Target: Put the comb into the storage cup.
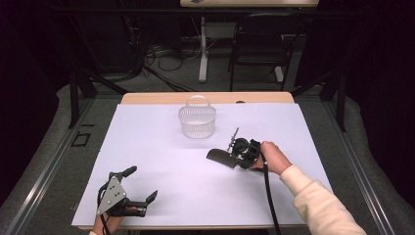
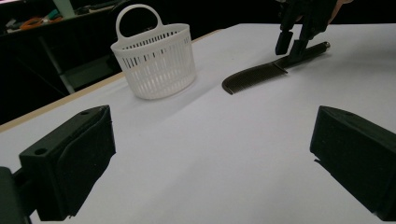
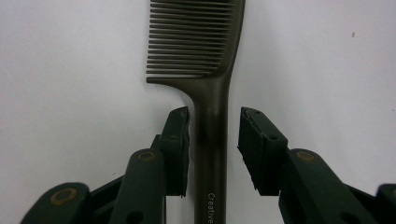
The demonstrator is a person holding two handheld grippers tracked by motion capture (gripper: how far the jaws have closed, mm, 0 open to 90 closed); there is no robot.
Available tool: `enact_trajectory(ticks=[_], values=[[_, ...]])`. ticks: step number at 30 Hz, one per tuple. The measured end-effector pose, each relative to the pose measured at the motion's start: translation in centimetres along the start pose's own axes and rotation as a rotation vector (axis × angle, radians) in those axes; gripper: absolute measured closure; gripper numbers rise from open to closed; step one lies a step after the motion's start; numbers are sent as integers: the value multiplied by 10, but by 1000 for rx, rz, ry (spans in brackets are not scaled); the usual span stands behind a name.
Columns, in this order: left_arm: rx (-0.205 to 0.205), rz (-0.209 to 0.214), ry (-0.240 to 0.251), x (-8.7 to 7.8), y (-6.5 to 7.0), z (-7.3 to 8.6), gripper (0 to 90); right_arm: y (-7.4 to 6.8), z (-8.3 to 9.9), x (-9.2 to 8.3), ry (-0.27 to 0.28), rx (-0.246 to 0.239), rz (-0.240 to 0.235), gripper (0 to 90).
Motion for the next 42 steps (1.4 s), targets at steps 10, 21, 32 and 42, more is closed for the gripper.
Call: enact_trajectory(ticks=[10, 21, 32, 42], values=[[-1, 0, 0, 0, 0, 0, 0, -1, -4, 9, -54, -5, -20, 690], [-1, 3, -2, 0, 1, 0, 0, 0, -4, 12, -61, 5, -28, 724], [-2, 3, -3, 1, 0, 0, 1, 2, 0, 7, -48, 14, -27, 727], [-3, 2, -5, 1, 0, 0, 1, 6, 4, -3, -8, 40, -30, 728]])
Point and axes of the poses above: each handheld gripper's, and its own axes: x roughly forward along the jaws, z roughly out of its underside, y roughly to its right, the point moved 4 cm from there along x, roughly forward along the jaws, and after that the axes turned 6 degrees about z, right-handed, at the moved point
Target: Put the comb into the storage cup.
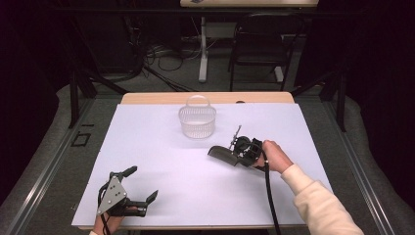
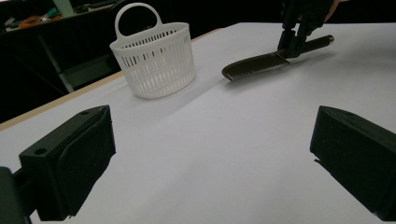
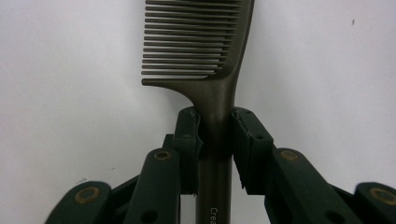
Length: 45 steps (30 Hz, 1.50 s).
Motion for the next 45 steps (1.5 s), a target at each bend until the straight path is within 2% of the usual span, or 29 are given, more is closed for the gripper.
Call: enact_trajectory(ticks=[6, 8, 9, 17, 19, 20, 23, 24, 26, 29, 45], values=[[0, -1, 1, 0, 0, 0, 0, 3, 0, -9, 49, 21, -4, 727], [0, 0, 1, 0, 0, 0, 1, 3, 0, -12, 47, 28, -4, 727], [-1, -1, 1, 0, 0, 0, 1, 4, 0, -15, 74, 30, -4, 727], [-2, -3, 3, 0, 0, 0, 1, 7, 4, -29, 170, 87, -9, 728], [-3, -3, 3, 0, 0, 0, 1, 7, 5, -30, 176, 98, -10, 728], [-3, -3, 2, 0, 0, 0, 0, 8, 6, -33, 208, 116, -14, 727], [-2, -4, 2, 0, 0, 0, 1, 9, 8, -35, 234, 132, -14, 728], [-2, -4, 1, 0, 0, 0, 1, 10, 9, -38, 264, 145, -18, 728], [-2, -6, 2, 0, 0, 0, 0, 11, 10, -40, 269, 146, -17, 728], [-4, -6, 1, 0, 0, 0, 1, 11, 12, -44, 332, 179, -19, 727], [-2, -5, 0, 0, -1, 0, 0, 14, 20, -48, 435, 253, -3, 727]])
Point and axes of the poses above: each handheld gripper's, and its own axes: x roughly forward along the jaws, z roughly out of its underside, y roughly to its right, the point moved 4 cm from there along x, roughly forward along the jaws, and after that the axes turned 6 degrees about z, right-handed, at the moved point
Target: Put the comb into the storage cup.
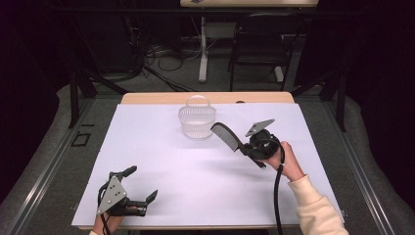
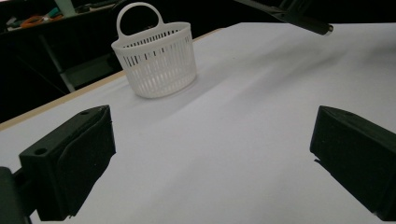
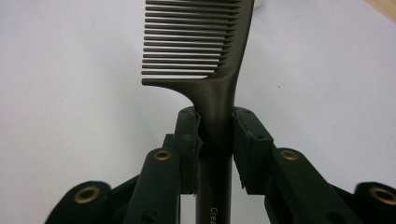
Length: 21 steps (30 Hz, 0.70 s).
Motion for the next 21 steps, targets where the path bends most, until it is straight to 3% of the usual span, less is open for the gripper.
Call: enact_trajectory(ticks=[10, 21], values=[[-3, 3, 3, 0, 0, 0, 1, 3, 2, -2, 51, 35, 19, 727], [-5, 0, 11, -1, 0, -1, 1, -1, -2, 0, 85, 26, 37, 728]])
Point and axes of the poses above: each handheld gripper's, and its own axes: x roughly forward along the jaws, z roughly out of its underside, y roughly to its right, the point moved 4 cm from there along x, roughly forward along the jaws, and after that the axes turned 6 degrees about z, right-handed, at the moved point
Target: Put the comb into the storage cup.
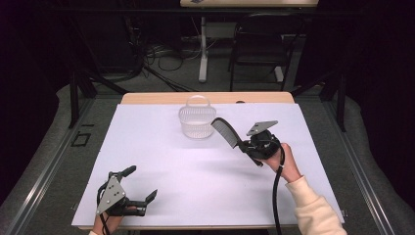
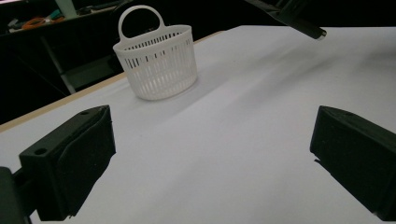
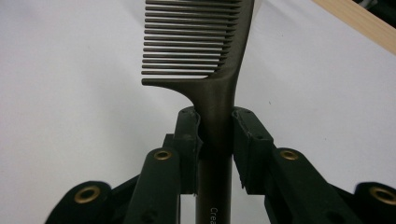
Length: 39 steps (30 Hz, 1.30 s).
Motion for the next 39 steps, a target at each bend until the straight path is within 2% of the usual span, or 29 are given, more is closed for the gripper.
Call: enact_trajectory(ticks=[18, 27, 39], values=[[1, -2, -5, 0, 0, 0, 0, 1, -7, -3, 56, 3, 45, 728], [2, -3, -2, 1, 0, 0, 1, 5, -19, 0, 84, -9, 68, 728], [2, 2, -3, 1, 0, 0, 0, 8, -34, 4, 124, 3, 85, 728]])
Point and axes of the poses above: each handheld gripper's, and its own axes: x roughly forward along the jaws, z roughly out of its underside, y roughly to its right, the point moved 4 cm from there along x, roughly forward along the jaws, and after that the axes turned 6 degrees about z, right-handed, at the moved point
